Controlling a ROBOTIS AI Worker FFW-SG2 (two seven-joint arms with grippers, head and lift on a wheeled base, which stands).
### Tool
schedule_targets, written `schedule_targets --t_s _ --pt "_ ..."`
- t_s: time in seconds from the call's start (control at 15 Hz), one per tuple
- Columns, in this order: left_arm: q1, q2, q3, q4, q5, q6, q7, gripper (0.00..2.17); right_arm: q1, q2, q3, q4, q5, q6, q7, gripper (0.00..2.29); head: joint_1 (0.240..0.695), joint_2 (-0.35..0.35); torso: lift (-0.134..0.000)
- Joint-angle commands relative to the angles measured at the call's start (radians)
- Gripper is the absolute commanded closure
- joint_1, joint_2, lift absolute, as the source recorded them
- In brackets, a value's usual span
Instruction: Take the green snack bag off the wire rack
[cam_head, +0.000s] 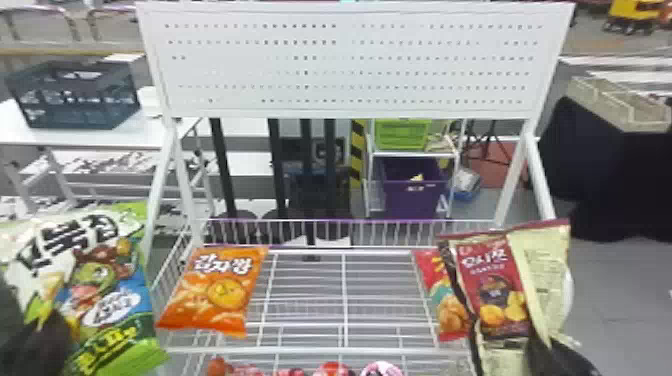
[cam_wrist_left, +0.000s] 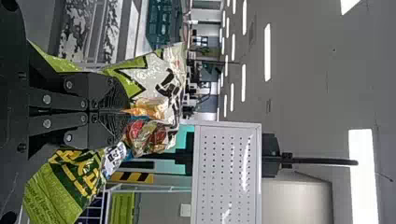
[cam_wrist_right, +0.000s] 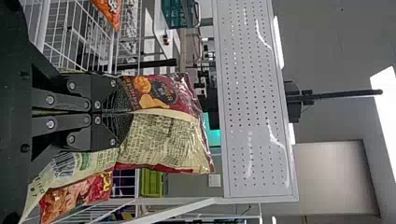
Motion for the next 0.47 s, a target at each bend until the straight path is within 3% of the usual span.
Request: schedule_targets --t_s 0.0,0.4 --pt "-0.002 0.000 -0.005 0.000 -0.006 0.000 0.003 1.89 0.000 0.000 0.000 0.000 0.000 -0.002 0.000 2.24 0.499 0.000 0.000" --pt "-0.018 0.000 -0.012 0.004 -0.009 0.006 0.013 1.89 0.000 -0.002 -0.003 0.005 -0.001 -0.011 0.000 2.24 0.499 0.000 0.000"
